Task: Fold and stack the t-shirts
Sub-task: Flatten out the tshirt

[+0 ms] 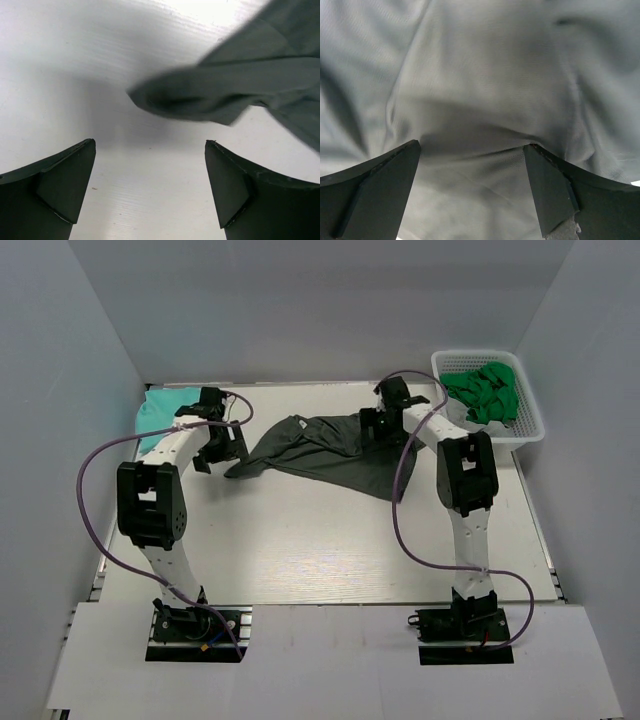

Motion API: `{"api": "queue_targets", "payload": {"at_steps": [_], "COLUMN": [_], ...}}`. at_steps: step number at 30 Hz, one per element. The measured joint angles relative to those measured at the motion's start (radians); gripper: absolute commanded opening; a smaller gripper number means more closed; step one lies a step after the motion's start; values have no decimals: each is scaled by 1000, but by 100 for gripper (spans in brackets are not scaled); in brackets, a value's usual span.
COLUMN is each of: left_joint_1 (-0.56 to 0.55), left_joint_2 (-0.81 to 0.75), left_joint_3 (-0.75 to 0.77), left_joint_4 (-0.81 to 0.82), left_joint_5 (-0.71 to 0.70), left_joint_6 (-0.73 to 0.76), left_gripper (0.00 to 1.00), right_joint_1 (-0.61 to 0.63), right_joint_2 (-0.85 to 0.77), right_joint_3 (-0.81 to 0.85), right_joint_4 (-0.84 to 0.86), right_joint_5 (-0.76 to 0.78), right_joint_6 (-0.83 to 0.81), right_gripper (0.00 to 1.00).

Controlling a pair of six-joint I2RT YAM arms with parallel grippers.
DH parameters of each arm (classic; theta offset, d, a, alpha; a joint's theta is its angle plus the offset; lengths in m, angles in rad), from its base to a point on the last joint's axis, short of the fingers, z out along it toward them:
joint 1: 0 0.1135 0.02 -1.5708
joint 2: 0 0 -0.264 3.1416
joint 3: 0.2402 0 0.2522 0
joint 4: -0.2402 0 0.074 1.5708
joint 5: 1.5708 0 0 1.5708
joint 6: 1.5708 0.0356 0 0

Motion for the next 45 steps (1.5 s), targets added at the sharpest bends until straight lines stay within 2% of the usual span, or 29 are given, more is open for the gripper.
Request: {"api": "queue_targets", "payload": {"at_steps": [4,8,15,20,25,29,33,36,37,42,45], "left_joint_1": [-6,-9,-18,-42,-44,-42,-42,-42,-42,-43,-47], "left_joint_2": [0,0,0,5,62,91,125,142,144,147,166], "left_joint_3": [-32,-52,-164,-221,-172,-129,-85,-62,-58,-56,-30], "left_joint_4": [-4,-8,21,8,11,32,61,71,74,116,113], "left_joint_5": [9,29,212,194,105,87,114,133,140,230,278], "left_joint_6": [56,111,232,266,263,269,307,346,357,413,448], "left_gripper": [100,98,94,80,71,64,60,51,45,34,32], "right_joint_1": [-57,-86,-57,-32,-17,-10,-9,-9,-9,-11,-13], "right_joint_2": [83,92,47,-98,-266,-362,-407,-412,-415,-459,-478], "right_joint_3": [146,198,202,124,16,-92,-192,-235,-252,-365,-412], "right_joint_4": [-30,-43,-53,-56,-28,-20,-25,-42,-44,-58,-70], "right_joint_5": [42,22,-63,-117,-144,-142,-111,-75,-63,-31,-16], "right_joint_6": [-9,-53,-97,-114,-110,-89,-78,-74,-72,-60,-57], "right_gripper": [90,90,90,90,90,90,90,90,90,90,90]}}
